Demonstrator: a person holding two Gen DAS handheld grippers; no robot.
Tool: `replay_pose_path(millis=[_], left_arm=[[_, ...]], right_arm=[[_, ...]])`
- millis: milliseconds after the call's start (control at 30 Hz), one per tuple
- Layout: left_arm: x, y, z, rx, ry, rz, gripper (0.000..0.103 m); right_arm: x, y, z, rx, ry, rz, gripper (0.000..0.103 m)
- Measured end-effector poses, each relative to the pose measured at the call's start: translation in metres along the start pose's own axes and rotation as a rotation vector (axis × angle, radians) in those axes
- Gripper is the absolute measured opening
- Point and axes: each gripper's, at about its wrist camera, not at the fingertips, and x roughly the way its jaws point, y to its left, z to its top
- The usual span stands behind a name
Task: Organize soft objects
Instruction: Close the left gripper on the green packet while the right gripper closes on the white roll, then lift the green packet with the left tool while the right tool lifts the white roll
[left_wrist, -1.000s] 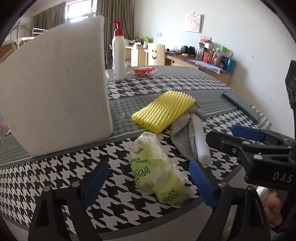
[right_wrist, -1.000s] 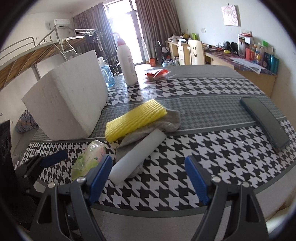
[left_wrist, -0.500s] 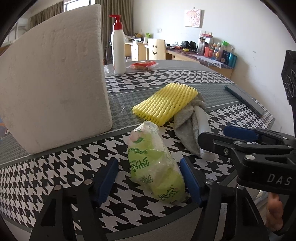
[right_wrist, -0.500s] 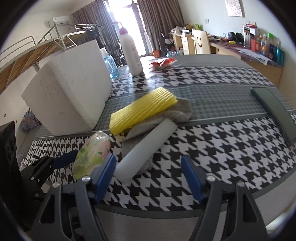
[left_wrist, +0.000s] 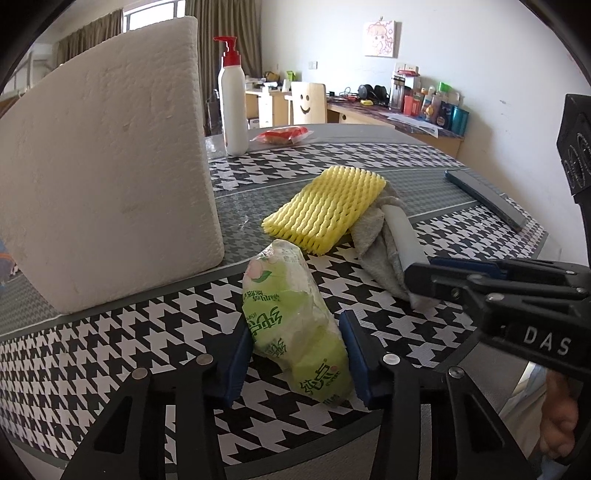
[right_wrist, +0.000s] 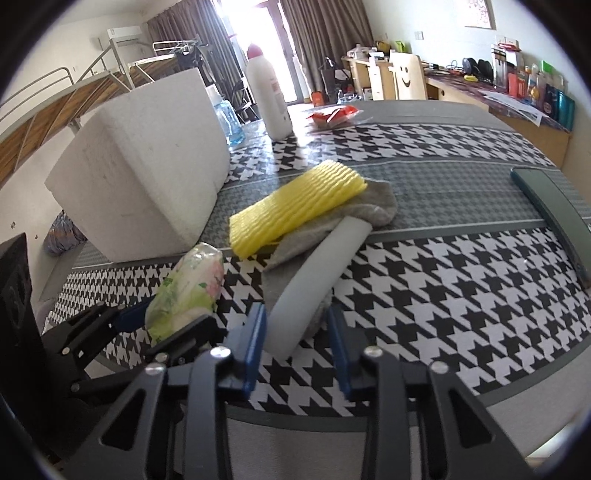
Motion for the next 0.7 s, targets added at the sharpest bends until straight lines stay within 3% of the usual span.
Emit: replay_pose_path(millis=[200, 700], left_arm=[[-0.003, -0.001, 0.0, 0.009, -0.007, -0.013, 0.045], [-0.023, -0.004, -0.001, 0.031, -0.058, -0.022, 0.042]], right_arm=[[-0.008, -0.009, 0.0, 0.013, -0.009, -0.021, 0.021], [-0.035, -0.015, 0.001, 0.022, -0.056, -0.021, 0.016]])
